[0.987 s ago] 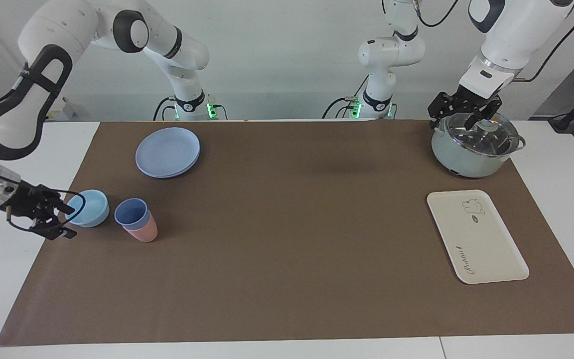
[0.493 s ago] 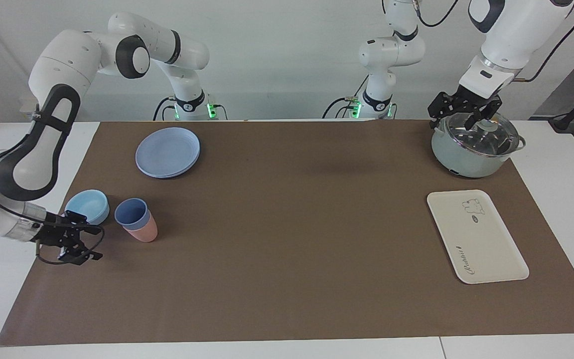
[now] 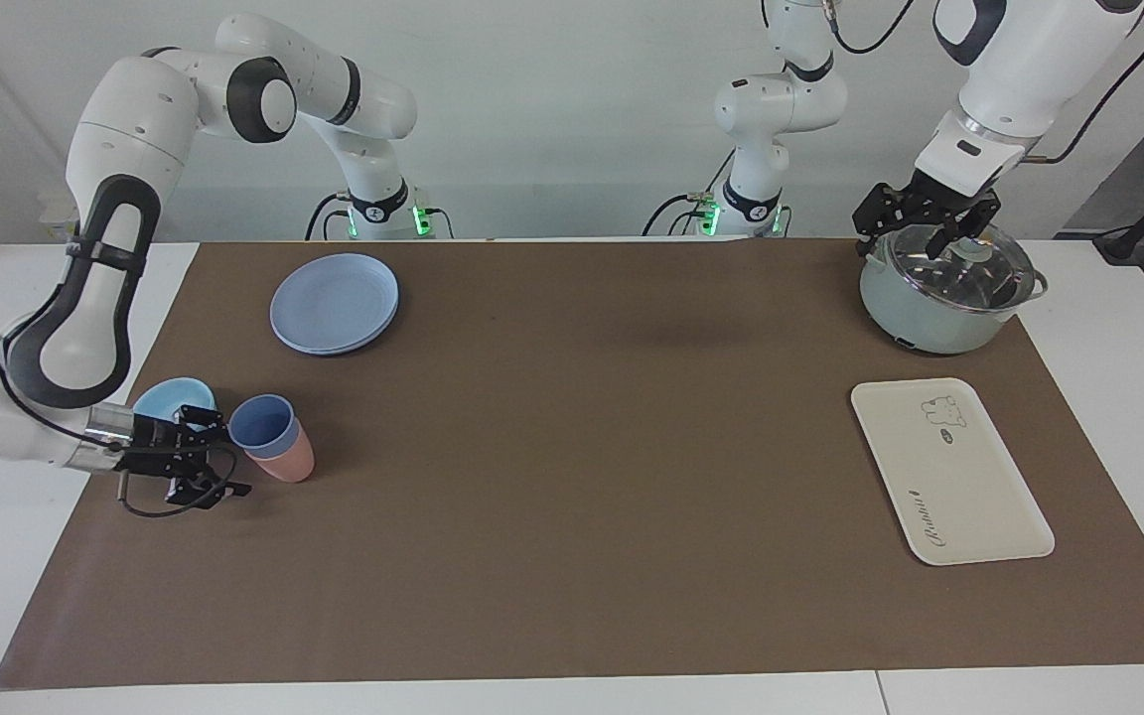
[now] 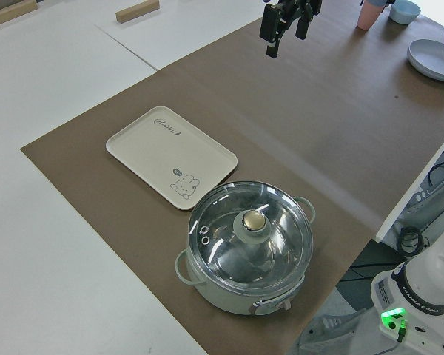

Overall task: Place cup on tray
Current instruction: 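Lower the right gripper around the pink-and-blue cup and close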

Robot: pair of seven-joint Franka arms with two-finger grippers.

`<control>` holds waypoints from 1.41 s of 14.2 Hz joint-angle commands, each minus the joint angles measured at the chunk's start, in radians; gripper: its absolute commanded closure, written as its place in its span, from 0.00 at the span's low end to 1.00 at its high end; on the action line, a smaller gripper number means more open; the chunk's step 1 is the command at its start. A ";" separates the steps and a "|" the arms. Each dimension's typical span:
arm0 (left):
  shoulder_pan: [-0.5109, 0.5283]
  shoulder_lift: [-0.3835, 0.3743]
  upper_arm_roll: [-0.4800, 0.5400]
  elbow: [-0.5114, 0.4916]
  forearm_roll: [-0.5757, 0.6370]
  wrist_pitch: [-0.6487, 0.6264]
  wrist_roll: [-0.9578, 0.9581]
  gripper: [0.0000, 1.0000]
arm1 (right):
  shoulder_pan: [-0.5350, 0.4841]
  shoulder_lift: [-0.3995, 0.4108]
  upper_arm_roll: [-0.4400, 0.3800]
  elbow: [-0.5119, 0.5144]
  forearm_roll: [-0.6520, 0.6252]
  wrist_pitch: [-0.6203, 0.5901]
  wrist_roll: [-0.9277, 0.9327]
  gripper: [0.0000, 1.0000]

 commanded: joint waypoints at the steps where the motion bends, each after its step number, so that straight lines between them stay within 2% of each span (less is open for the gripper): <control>1: 0.013 -0.026 -0.005 -0.028 0.009 0.013 0.010 0.00 | -0.004 -0.081 0.004 -0.144 0.051 0.059 0.013 0.09; 8: 0.013 -0.026 -0.005 -0.028 0.009 0.013 0.010 0.00 | -0.003 -0.130 0.004 -0.278 0.169 0.123 0.006 0.10; 11: 0.013 -0.026 -0.005 -0.028 0.009 0.012 0.010 0.00 | 0.005 -0.153 0.004 -0.351 0.271 0.190 0.014 0.11; 13: 0.013 -0.026 -0.005 -0.028 0.009 0.012 0.010 0.00 | 0.008 -0.158 0.004 -0.367 0.283 0.198 0.016 0.11; 14: 0.013 -0.026 -0.005 -0.028 0.007 0.013 0.010 0.00 | 0.008 -0.158 0.004 -0.367 0.296 0.195 0.016 0.15; 15: 0.013 -0.026 -0.005 -0.028 0.009 0.012 0.010 0.00 | 0.005 -0.163 0.004 -0.367 0.304 0.179 0.007 0.42; 16: 0.013 -0.026 -0.005 -0.028 0.007 0.012 0.010 0.00 | 0.005 -0.166 0.006 -0.358 0.304 0.140 0.009 0.99; 20: 0.013 -0.026 -0.005 -0.028 0.009 0.012 0.010 0.00 | 0.012 -0.204 0.006 -0.370 0.306 0.131 0.038 1.00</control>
